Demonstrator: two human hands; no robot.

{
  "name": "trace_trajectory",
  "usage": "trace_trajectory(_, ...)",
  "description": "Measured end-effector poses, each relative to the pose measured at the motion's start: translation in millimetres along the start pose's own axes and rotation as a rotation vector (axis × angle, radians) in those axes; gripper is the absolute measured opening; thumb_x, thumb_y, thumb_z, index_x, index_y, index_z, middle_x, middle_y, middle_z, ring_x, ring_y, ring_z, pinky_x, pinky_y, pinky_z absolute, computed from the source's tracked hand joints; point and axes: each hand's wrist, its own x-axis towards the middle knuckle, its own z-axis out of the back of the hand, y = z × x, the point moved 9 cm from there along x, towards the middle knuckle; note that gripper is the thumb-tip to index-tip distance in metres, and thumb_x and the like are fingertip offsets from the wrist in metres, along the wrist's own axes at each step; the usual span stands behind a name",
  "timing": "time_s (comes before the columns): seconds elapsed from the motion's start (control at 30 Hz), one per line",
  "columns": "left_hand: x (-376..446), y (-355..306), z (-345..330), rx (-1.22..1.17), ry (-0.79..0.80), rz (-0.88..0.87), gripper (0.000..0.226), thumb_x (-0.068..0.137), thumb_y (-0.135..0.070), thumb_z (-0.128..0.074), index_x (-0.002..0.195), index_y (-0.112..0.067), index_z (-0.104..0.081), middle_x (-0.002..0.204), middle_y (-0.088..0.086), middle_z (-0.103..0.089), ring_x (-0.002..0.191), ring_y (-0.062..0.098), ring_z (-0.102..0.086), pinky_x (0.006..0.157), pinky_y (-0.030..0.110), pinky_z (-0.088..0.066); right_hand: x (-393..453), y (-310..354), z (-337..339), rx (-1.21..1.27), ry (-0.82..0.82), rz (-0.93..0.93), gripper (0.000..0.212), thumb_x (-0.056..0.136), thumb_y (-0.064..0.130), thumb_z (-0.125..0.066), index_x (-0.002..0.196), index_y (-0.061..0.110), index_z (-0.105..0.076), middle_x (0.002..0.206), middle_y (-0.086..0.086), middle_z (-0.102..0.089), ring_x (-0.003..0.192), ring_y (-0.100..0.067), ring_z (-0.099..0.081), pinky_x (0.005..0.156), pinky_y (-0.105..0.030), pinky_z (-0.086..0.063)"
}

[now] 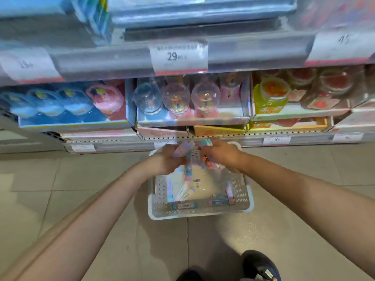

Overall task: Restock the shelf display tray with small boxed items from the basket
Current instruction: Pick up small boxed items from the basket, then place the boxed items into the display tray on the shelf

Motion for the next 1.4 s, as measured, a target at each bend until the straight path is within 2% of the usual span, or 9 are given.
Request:
trace_trajectory(0.07,-25,-33,29,-0.028,-0.067,0.006,0.032,0.065,-0.044,-0.068,0.059,-0.02,-0.05,0.051,0.002,-0.045,0.047,0.019,-0.042,0.051,0.031,-0.034,-22,40,7,0.064,-0.043,0.051,0.024,0.082,-0.002,-0.046,0.062,0.011,-0.047,0.049,-0.002,-0.051,0.042,-0.016,-0.043,0.044,-0.024,-0.039)
trace_trajectory(0.17,-71,-92,60,-0.071,0.001,-0.053,0.028,0.087,-0.022,-0.062,0.065,-0.017,-0.044,0.04,-0.005,-0.042,0.033,0.01,-0.035,0.04,0.023,-0.027,-60,101,7,0.142,0.0,0.116,0.019,0.085,0.0,-0.044,0.069,0.01,-0.046,0.058,-0.008,-0.045,0.047,-0.019,-0.039,0.044,-0.026,-0.036)
trace_trajectory(0.3,-140,-166,110,-0.098,-0.019,-0.141,0.037,0.089,-0.013,-0.06,0.057,-0.016,-0.041,0.031,-0.007,-0.039,0.028,0.006,-0.031,0.034,0.018,-0.023,-124,186,8,0.223,0.039,0.181,0.011,0.085,-0.002,-0.044,0.081,0.008,-0.047,0.058,-0.006,-0.042,0.045,-0.015,-0.037,0.039,-0.021,-0.036)
trace_trajectory(0.53,-261,-290,194,-0.098,-0.067,-0.179,0.039,0.091,-0.01,-0.056,0.058,-0.019,-0.036,0.03,-0.009,-0.035,0.031,0.008,-0.029,0.037,0.017,-0.022,-250,341,7,0.252,0.05,0.286,0.026,0.082,-0.004,-0.041,0.062,0.012,-0.045,0.043,0.003,-0.044,0.039,-0.013,-0.035,0.047,-0.026,-0.031)
trace_trajectory(0.73,-377,-402,266,-0.159,-0.045,-0.368,0.035,0.09,-0.006,-0.056,0.06,-0.02,-0.046,0.038,-0.01,-0.036,0.033,0.004,-0.028,0.036,0.014,-0.021,-351,471,6,0.256,0.04,0.359,0.032,0.08,-0.005,-0.043,0.054,0.014,-0.044,0.039,0.005,-0.041,0.036,-0.009,-0.032,0.038,-0.016,-0.027)
trace_trajectory(0.93,-471,-492,327,-0.103,-0.058,-0.494,0.011,0.091,-0.006,-0.054,0.083,-0.013,-0.054,0.035,-0.007,-0.037,0.032,0.006,-0.028,0.035,0.015,-0.022,-447,590,4,0.275,0.071,0.549,0.026,0.089,0.002,-0.043,0.068,0.016,-0.046,0.046,0.002,-0.037,0.04,-0.011,-0.025,0.039,-0.018,-0.025)
trace_trajectory(1.13,-537,-559,372,-0.063,-0.097,-0.585,0.027,0.091,-0.008,-0.056,0.069,-0.024,-0.057,0.043,-0.004,-0.037,0.036,0.009,-0.03,0.038,0.018,-0.023,-514,673,11,0.193,0.015,0.652,0.004,0.085,0.006,-0.059,0.088,0.009,-0.057,0.042,0.009,-0.039,0.038,-0.007,-0.026,0.038,-0.017,-0.022)
trace_trajectory(1.2,-552,-574,385,-0.086,-0.121,-0.608,0.035,0.091,-0.007,-0.055,0.061,-0.025,-0.052,0.041,-0.007,-0.037,0.036,0.008,-0.03,0.038,0.017,-0.022,-533,690,16,0.176,-0.031,0.669,0.011,0.082,0.006,-0.063,0.091,0.008,-0.058,0.041,0.009,-0.044,0.037,-0.008,-0.027,0.038,-0.017,-0.024)
trace_trajectory(1.4,-569,-596,403,-0.263,-0.205,-0.604,0.033,0.091,-0.012,-0.055,0.064,-0.019,-0.036,0.041,-0.007,-0.031,0.036,0.01,-0.028,0.04,0.018,-0.018,-567,707,33,0.112,-0.173,0.681,0.014,0.076,0.009,-0.072,0.084,0.01,-0.06,0.044,0.009,-0.052,0.039,-0.008,-0.033,0.039,-0.018,-0.028)
